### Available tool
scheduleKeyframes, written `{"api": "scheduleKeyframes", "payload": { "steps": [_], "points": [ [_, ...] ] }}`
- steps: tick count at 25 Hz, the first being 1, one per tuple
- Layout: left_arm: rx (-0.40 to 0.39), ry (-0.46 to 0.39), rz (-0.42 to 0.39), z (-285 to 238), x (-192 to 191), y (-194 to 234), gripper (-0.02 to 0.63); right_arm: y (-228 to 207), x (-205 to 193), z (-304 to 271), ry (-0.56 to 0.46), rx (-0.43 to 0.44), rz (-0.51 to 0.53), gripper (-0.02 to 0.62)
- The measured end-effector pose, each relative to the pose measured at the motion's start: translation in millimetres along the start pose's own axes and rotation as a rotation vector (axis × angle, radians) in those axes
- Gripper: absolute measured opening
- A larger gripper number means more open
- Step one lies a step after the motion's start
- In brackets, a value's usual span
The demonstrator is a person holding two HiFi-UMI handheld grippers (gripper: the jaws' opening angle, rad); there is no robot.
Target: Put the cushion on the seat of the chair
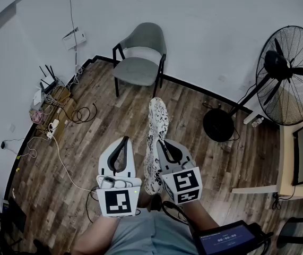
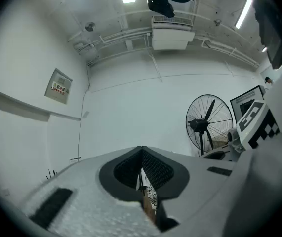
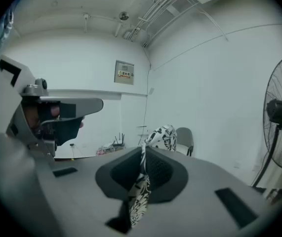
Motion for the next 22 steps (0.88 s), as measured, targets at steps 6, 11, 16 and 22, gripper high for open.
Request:
{"api": "scheduleKeyframes", "payload": {
  "steps": [6,11,16,22],
  "points": [
    [0.021,0.016,0.019,0,-4,-16,0.009,-12,-5,9,0.001,0.024,-0.002,0.018],
    [0.04,0.04,0.019,-2,-14,-18,0.009,-21,-12,3,0.022,0.035,0.006,0.02],
    [0.052,0.065,0.028,-18,-29,-11,0.009,-30,-16,-18,0.035,0.043,0.002,0.02],
    [0.074,0.084,0.042,-66,-55,29,0.009,-48,-17,-72,0.068,0.027,-0.002,0.02]
  ]
}}
Point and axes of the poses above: the fingertips, and each gripper's own axes: z backward along the fingers, y to its left, x out of its top, the point moved 5 cm from there along z, backward along the fingers, and after that the axes turned 8 degrees about -z, right-handed, at the moved point
